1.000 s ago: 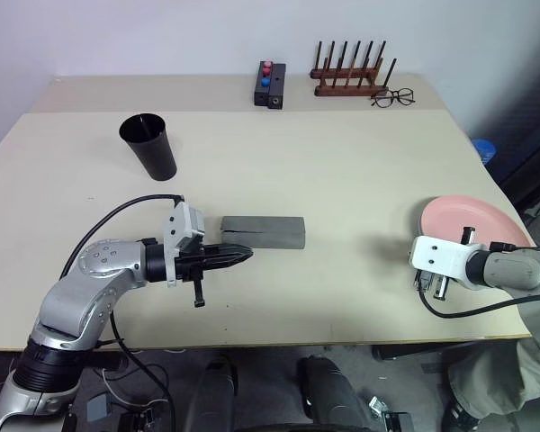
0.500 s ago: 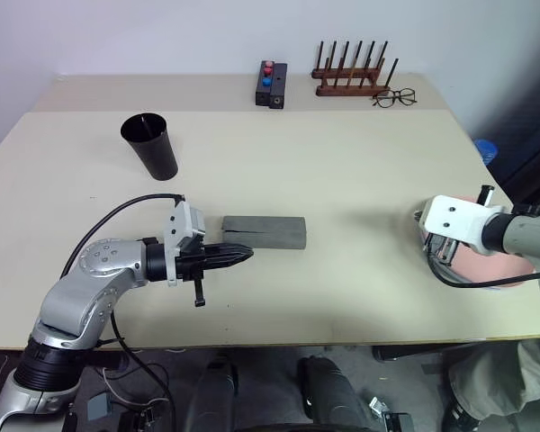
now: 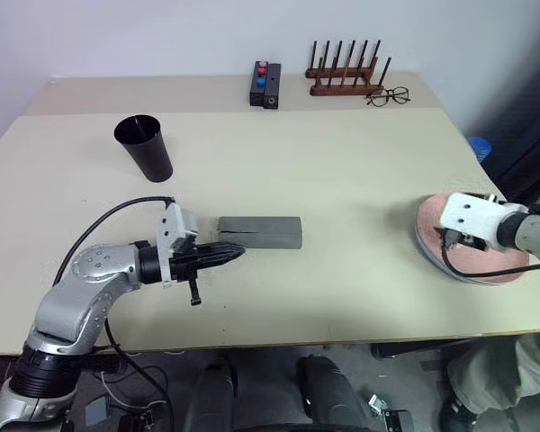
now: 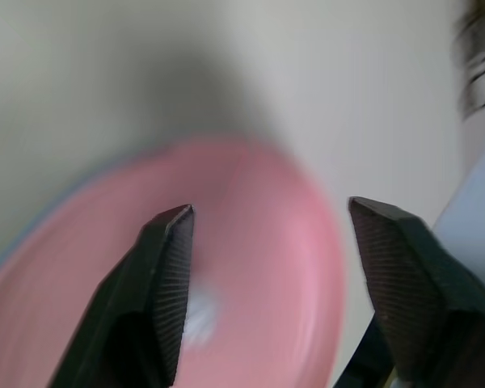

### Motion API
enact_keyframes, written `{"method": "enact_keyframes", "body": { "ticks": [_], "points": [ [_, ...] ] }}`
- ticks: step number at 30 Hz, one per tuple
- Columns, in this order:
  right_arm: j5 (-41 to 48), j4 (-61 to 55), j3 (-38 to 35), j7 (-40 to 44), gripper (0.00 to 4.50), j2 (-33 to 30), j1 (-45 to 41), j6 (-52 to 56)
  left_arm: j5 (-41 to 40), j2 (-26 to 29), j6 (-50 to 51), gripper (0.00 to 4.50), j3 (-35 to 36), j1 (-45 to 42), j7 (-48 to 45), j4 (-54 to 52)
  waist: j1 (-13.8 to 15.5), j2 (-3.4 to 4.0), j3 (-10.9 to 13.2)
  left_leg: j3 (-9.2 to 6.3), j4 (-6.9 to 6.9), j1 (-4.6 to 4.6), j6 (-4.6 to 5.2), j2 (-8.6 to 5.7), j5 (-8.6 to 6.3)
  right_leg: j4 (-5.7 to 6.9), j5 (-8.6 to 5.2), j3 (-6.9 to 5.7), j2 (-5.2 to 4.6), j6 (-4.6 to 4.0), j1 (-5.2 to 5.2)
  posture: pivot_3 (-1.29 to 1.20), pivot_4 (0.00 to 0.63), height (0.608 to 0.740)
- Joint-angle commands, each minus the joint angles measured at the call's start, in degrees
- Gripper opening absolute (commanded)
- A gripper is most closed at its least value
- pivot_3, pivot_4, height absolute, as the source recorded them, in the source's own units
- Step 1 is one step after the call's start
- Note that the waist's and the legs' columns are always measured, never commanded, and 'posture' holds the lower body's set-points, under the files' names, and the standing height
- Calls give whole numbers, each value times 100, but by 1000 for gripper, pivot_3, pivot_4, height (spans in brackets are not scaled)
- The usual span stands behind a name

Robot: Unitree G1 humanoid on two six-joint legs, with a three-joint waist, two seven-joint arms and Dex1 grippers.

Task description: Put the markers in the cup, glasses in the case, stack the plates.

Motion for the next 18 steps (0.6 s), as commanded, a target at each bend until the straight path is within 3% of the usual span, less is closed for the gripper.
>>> {"method": "enact_keyframes", "body": {
  "ticks": [1, 6, 9, 18],
  "points": [
    [513, 83, -106, -57, 2790, 458, -422, -52, 127, 203, -225, 0, 773, 243, 310, 62, 4, -1, 0, 0, 0, 0, 0, -1, 0, -1, 0, 0, -2, 0, 0, 0, 150, 738],
    [1870, 29, -375, 241, 2790, 1434, -857, 249, 429, 137, -519, 0, 1834, 843, 1088, 498, 8, -1, 1, 0, -3, -1, 0, 0, 0, -2, 0, 0, -1, 0, 1, 0, 150, 738],
    [2327, 110, -357, 500, 2790, 1670, -925, 387, 558, 43, -689, 0, 2255, 1245, 1388, 653, 24, -1, 2, 0, -4, -1, 0, 0, 0, -2, 0, 0, -1, 1, 1, 0, 150, 738],
    [2453, 1242, 10, 879, 2790, 1958, -1418, 140, 568, -278, -491, 0, 2537, 1735, 2161, -23, 26, -5, 0, 0, 1, -1, -1, 0, 0, -4, 2, -1, -2, -4, 4, 0, 150, 738]
  ]
}}
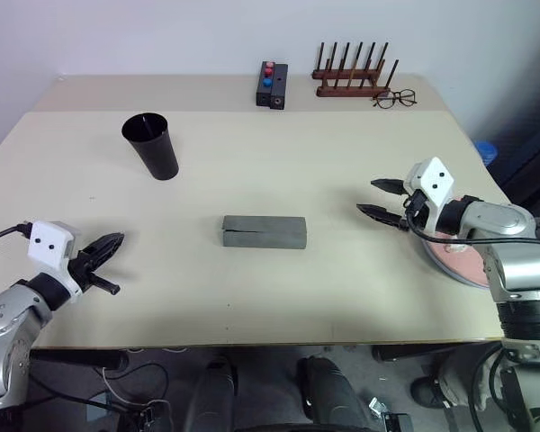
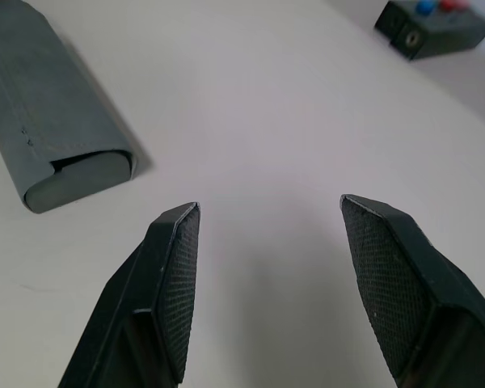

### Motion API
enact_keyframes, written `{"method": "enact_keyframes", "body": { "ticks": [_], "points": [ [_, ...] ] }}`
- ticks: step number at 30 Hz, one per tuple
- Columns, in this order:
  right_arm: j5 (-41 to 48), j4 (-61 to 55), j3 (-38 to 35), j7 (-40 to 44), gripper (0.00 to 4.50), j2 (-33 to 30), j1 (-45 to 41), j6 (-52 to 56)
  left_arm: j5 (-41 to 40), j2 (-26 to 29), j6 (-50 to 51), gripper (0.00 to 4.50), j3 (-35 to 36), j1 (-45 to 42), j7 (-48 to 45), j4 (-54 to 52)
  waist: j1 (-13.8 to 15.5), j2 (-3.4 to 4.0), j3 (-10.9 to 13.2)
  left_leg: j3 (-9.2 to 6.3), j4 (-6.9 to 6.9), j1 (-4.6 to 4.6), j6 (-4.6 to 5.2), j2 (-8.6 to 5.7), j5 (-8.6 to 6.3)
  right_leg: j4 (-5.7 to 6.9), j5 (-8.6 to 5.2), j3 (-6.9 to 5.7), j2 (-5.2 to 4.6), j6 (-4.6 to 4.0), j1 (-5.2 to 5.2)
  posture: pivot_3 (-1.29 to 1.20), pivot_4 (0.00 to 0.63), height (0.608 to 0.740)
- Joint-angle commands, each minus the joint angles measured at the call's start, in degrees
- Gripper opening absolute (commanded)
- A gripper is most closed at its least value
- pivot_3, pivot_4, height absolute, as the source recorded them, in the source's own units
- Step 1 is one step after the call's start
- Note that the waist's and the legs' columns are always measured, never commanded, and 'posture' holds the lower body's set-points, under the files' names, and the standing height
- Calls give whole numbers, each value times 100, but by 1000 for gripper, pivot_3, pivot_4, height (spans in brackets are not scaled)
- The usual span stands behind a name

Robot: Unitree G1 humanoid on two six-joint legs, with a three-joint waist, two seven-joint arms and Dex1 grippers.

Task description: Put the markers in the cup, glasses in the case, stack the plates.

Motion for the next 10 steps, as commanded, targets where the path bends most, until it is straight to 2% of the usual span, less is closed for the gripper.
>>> {"method": "enact_keyframes", "body": {
  "ticks": [1, 3, 10],
  "points": [
    [-16, 409, 81, 42, 2790, 143, -424, -286, -22, -3, 90, 0, 182, -21, 282, -400, -31, 1, 0, 0, -1, 1, 0, 0, 0, 1, 0, 0, 0, 0, -1, 0, 150, 738],
    [-109, 720, 148, 36, 2790, 192, -606, -449, 1, 9, 160, 0, 160, -24, 382, -467, -46, 3, 1, 0, -5, 2, 0, 1, 0, 3, 0, 0, 3, 1, -4, 0, 150, 738],
    [-189, 652, 287, -53, 2790, 227, -641, -385, -89, -59, 256, 0, 348, 194, 589, -715, -33, 3, 1, 0, -10, 1, 1, 1, 0, 3, -2, 0, 3, 4, -6, 0, 150, 738]
  ]
}}
